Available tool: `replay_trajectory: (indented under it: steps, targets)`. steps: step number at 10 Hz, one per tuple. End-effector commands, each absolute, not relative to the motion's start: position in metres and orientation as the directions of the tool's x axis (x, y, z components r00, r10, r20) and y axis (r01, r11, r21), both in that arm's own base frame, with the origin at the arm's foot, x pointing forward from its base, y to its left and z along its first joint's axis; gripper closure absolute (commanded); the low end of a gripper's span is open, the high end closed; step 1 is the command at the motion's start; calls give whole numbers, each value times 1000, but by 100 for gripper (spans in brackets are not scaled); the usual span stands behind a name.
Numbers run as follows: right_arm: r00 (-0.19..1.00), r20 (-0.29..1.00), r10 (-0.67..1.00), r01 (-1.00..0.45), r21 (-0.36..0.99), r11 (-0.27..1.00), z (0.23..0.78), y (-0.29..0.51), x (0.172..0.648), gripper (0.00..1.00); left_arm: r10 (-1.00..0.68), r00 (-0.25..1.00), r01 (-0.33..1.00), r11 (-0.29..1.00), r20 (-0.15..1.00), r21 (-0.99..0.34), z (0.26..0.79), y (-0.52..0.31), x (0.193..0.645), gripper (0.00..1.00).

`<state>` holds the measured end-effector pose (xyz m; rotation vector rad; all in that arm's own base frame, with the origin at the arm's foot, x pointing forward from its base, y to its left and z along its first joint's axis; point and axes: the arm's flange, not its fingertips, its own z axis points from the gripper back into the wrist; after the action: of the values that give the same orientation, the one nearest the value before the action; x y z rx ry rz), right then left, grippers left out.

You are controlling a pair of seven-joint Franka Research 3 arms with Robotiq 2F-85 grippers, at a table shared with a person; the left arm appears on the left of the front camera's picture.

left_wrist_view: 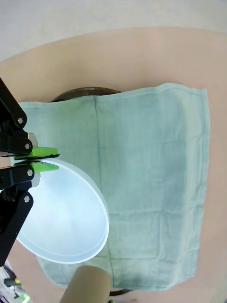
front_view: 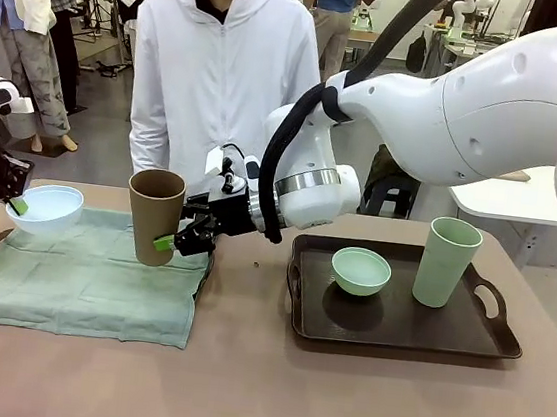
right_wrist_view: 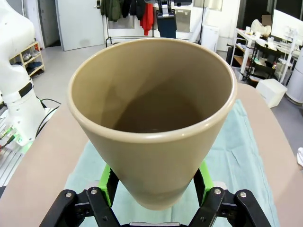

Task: Set up a tray with a mat and arrange the tableware.
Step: Place the Picnic Bowl and Reusable plastic cup back onto the Handle tray in front of the human's position.

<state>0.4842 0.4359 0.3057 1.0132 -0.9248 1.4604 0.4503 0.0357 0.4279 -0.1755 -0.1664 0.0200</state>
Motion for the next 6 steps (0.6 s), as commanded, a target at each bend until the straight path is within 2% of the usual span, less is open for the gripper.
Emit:
replay_trajectory:
  steps: [1,3,6]
  targets:
    - [-52,944,325,-993,-15,-118,306,434,484,20,37,986,-7,984,165,-176,428,37,450,96]
    - [-56,942,330,-993,-18,-117,305,436,484,19,35,986,-6,984,163,-175,428,36,450,96]
    - [-63,917,395,-985,7,-173,291,444,490,19,34,971,5,987,237,-163,415,11,454,96]
